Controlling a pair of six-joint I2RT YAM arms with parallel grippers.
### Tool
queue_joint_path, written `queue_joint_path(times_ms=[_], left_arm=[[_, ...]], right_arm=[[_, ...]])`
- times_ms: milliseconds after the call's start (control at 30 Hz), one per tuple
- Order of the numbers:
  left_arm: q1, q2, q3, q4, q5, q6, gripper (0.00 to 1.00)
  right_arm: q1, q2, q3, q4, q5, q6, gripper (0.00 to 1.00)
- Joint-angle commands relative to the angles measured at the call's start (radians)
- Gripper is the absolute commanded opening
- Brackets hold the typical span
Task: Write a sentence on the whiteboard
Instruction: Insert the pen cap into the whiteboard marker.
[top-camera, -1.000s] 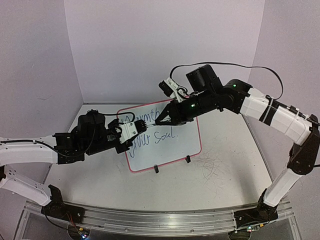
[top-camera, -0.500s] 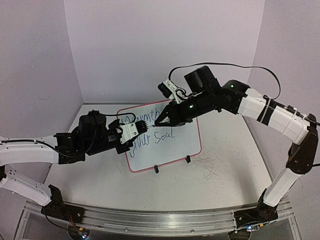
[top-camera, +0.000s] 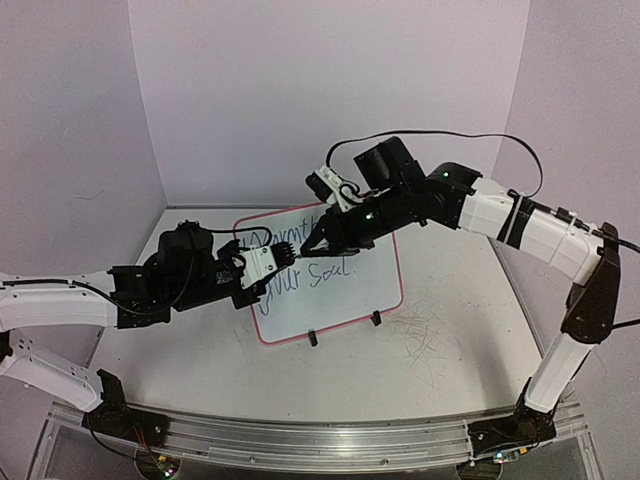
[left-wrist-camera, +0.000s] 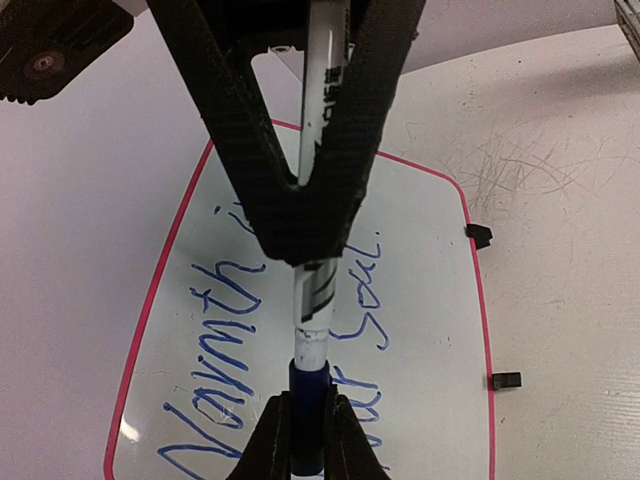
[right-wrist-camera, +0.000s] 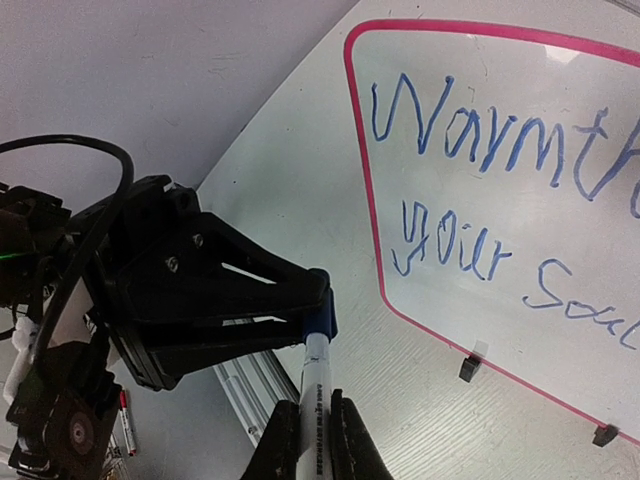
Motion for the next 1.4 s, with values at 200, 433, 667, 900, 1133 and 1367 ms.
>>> queue_joint_path(times_ms=[200, 433, 667, 900, 1133, 1367], left_arm=[[-0.070, 0.008, 0.078, 0.050, -0.064, -0.011, 0.00], [-0.184, 0.012, 0.104, 0.091, -0.192, 0.052, 0.00], [-0.206, -0.010, 0.084, 0.136, -0.208, 0.055, 0.00], [-0.228, -0.005, 0.081, 0.177, -0.251, 0.078, 0.00], [-0.254, -0.005, 0.071, 0.182, -0.280, 0.090, 0.00], [-0.257, -0.101, 0.030, 0.139, -0.270, -0.042, 0.12]], right_arm=[[0.043, 0.169, 0.125, -0.006, -0.077, 0.126, 0.00], [0.107, 0.240, 0.161, -0.005, -0.046, 0.249, 0.00], [0.157, 0.228, 0.129, 0.008, 0.036, 0.290, 0.00], [0.180, 0.230, 0.088, 0.068, 0.047, 0.353, 0.00], [0.196, 0.229, 0.093, 0.078, 0.080, 0.358, 0.00], [0.148, -0.008, -0.166, 0.230, 0.117, 0.314, 0.00]])
